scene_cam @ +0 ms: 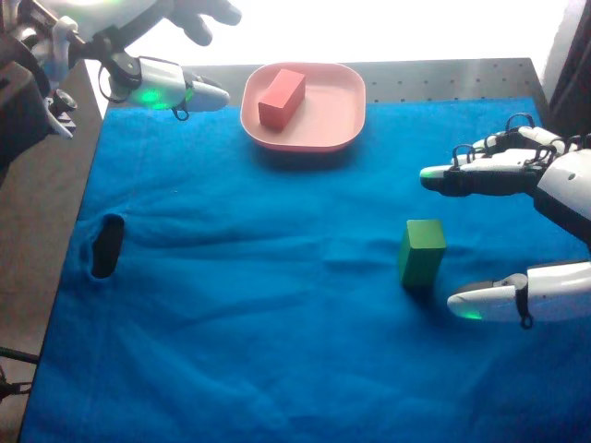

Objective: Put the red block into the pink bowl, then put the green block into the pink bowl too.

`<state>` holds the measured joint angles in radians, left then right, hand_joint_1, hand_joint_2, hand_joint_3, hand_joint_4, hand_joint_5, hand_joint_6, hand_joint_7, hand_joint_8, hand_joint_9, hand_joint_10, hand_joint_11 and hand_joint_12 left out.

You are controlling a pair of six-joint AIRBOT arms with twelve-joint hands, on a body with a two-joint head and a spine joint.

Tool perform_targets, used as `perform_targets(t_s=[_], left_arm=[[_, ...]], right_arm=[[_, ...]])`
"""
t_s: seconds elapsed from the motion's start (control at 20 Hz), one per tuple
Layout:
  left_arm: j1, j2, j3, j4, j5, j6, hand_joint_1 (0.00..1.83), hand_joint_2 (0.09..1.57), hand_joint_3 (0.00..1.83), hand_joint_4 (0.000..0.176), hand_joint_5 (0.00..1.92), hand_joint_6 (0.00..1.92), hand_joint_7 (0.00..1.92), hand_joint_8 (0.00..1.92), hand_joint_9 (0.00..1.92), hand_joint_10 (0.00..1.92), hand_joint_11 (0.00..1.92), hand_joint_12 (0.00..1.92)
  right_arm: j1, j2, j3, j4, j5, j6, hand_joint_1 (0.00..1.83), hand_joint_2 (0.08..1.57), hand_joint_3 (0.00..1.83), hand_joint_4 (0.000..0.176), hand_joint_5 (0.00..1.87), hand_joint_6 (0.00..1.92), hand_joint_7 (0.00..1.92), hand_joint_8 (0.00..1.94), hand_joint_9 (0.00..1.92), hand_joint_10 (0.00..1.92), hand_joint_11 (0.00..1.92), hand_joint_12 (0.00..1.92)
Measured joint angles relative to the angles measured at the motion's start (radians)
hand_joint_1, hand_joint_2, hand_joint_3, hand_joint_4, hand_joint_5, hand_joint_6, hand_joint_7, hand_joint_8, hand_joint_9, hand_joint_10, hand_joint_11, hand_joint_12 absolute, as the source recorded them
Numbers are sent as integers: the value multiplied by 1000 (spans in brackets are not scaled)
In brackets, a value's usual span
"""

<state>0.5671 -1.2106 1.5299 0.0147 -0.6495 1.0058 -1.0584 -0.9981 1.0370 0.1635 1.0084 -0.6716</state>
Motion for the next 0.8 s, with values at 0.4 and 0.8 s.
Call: perform_targets(t_s=[0.4, 0.8], left_arm=[[29, 4, -31, -13, -36, 2, 819, 945, 3, 28, 789, 8, 1037, 98, 590, 943, 124, 1624], [59, 12, -65, -8, -80, 1, 849, 940, 0, 0, 801, 13, 958, 118, 575, 941, 211, 1555]], right_arm=[[16, -25, 32, 22, -6, -1, 749, 809, 1, 0, 646, 16, 775, 16, 594, 19, 0, 974], [64, -66, 63, 20, -3, -2, 832, 834, 0, 0, 693, 4, 860, 5, 716, 34, 12, 1206]])
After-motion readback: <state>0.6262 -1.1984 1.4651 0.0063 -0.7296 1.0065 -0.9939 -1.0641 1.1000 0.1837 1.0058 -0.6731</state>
